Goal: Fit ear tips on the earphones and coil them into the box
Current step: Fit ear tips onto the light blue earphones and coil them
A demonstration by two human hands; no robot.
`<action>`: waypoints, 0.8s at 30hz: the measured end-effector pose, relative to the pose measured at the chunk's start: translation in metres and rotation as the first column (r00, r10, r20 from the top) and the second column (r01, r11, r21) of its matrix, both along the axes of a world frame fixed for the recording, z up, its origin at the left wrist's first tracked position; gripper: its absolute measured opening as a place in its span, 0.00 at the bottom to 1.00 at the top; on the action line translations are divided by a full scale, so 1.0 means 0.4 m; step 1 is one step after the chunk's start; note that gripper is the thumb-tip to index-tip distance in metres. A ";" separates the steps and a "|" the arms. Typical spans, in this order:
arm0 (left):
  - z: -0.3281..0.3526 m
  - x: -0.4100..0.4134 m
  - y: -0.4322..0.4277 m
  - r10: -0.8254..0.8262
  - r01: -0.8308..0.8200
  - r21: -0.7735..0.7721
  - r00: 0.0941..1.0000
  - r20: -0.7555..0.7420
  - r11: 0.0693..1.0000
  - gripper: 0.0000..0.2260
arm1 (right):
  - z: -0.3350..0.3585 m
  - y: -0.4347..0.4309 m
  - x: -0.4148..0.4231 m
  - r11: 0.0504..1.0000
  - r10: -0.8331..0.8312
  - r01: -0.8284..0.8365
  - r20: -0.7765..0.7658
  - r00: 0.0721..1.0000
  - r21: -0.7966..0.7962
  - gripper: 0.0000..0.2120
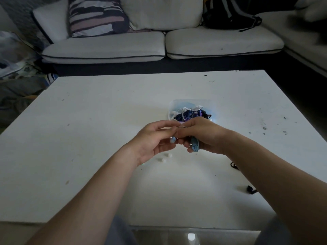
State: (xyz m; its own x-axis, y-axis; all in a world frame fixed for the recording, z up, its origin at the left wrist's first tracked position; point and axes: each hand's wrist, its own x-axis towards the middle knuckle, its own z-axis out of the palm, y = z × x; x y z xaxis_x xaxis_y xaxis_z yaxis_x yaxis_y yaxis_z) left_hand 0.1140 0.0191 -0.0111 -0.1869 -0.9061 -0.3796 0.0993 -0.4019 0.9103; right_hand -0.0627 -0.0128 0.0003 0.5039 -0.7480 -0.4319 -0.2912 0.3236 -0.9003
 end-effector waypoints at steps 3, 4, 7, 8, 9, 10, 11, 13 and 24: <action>-0.011 -0.005 0.002 0.086 -0.086 0.039 0.996 -0.002 0.996 0.05 | -0.003 0.000 -0.004 0.995 -0.091 0.092 -0.015 0.996 0.033 0.04; -0.015 -0.004 0.000 0.112 -0.111 0.040 0.994 -0.008 0.993 0.04 | -0.003 -0.001 -0.003 0.991 -0.124 0.123 0.012 0.992 0.058 0.04; -0.020 -0.003 -0.013 0.193 -0.193 0.009 0.981 -0.023 0.981 0.04 | -0.005 -0.007 0.000 0.960 -0.254 0.237 0.108 0.961 0.146 0.08; -0.021 -0.004 -0.020 0.225 -0.225 -0.006 0.974 -0.027 0.974 0.03 | -0.005 -0.009 -0.001 0.940 -0.318 0.294 0.133 0.939 0.173 0.09; -0.020 -0.004 -0.027 0.257 -0.258 -0.023 0.966 -0.031 0.966 0.03 | -0.005 -0.013 -0.001 0.913 -0.390 0.357 0.162 0.907 0.197 0.09; -0.018 -0.005 -0.036 0.286 -0.287 -0.039 0.958 -0.036 0.957 0.03 | -0.004 -0.019 -0.002 0.881 -0.460 0.419 0.193 0.867 0.219 0.07; -0.016 -0.007 -0.047 0.311 -0.313 -0.055 0.949 -0.044 0.948 0.03 | -0.001 -0.028 -0.005 0.847 -0.523 0.473 0.221 0.823 0.242 0.05; -0.014 -0.014 -0.070 0.350 -0.353 -0.089 0.936 -0.045 0.931 0.03 | 0.003 -0.048 -0.009 0.775 -0.628 0.559 0.264 0.732 0.296 0.04; -0.041 -0.087 -0.243 0.472 -0.224 -0.487 0.741 0.478 0.844 0.03 | 0.023 -0.233 0.019 0.741 -0.670 0.664 0.170 0.722 0.099 0.14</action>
State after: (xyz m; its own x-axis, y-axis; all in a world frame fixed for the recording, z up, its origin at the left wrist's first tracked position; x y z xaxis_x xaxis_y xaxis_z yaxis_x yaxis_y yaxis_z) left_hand 0.0793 -0.0780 -0.0276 0.3044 -0.9497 0.0743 -0.4127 -0.0611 0.9088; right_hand -0.0552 -0.1060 0.0096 -0.0496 -0.9099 -0.4119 0.1778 0.3978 -0.9001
